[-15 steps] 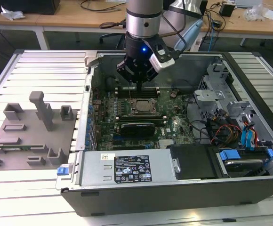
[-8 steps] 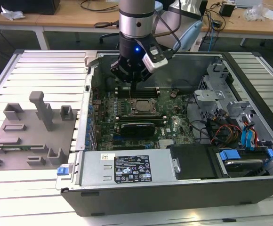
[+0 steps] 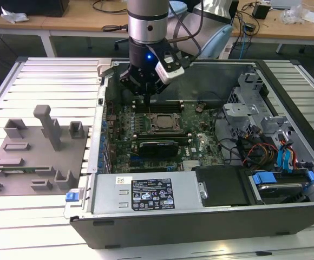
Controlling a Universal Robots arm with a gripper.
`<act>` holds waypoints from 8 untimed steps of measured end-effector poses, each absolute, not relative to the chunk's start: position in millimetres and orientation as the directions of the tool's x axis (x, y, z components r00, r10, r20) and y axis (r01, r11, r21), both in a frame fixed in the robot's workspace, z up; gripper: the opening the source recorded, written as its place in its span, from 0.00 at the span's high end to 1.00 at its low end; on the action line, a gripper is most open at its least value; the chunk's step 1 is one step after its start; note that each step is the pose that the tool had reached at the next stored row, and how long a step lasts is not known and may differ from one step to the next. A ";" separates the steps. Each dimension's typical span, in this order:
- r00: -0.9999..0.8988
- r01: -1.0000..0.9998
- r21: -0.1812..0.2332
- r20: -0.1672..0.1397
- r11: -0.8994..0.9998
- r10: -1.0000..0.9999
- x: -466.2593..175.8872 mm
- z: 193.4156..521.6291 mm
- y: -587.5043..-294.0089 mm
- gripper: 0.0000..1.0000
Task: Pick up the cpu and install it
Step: 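Install the first cpu locking lever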
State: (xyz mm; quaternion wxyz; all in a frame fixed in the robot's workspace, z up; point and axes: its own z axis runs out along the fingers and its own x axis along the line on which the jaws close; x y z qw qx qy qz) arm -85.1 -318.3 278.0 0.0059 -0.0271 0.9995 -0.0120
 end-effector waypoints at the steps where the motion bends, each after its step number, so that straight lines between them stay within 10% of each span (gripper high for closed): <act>1: -0.998 -0.054 -0.024 -0.011 0.998 -0.054 -86.3 277.8 -318.3 0.89; 8: -0.998 -0.054 0.017 -0.014 0.998 -0.054 -90.5 276.2 -318.3 0.89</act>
